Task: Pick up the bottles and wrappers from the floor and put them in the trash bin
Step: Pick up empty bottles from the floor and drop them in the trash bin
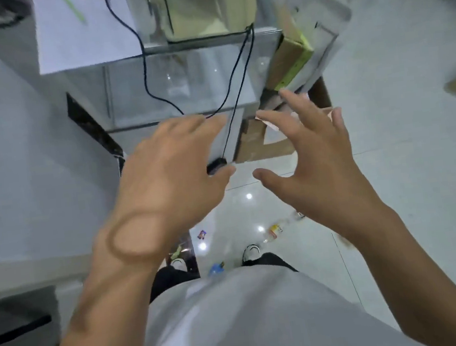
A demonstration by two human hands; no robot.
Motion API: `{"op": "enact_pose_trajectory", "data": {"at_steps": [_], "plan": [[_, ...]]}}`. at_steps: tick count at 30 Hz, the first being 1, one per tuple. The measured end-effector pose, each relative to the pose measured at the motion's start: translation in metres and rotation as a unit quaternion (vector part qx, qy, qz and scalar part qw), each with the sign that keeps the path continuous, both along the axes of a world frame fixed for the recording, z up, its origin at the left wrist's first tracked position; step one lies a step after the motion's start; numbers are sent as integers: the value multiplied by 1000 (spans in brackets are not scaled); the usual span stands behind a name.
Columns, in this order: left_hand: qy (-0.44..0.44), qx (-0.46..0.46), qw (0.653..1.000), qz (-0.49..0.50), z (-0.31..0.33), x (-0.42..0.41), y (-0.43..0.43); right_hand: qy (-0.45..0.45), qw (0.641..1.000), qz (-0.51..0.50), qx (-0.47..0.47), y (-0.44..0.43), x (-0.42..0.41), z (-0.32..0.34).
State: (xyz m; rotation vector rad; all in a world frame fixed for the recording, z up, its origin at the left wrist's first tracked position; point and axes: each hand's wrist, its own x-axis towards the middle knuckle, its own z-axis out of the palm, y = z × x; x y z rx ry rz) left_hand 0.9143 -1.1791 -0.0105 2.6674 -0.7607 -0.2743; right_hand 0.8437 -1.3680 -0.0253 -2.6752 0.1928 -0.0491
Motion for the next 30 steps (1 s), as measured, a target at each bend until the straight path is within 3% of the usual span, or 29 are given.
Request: {"op": "enact_pose_trajectory", "data": {"at_steps": [4, 11, 22, 30], "plan": [[-17, -14, 994, -108, 15, 13, 6, -54, 993, -108, 7, 23, -16, 13], [-37, -3, 969, -244, 23, 34, 37, -42, 960, -274, 27, 85, -58, 14], [-23, -24, 884, -466, 27, -12, 4, -51, 857, -511, 46, 144, -167, 24], [-44, -54, 813, -577, 41, -77, -54, -62, 807, -587, 14, 145, -215, 32]]}}
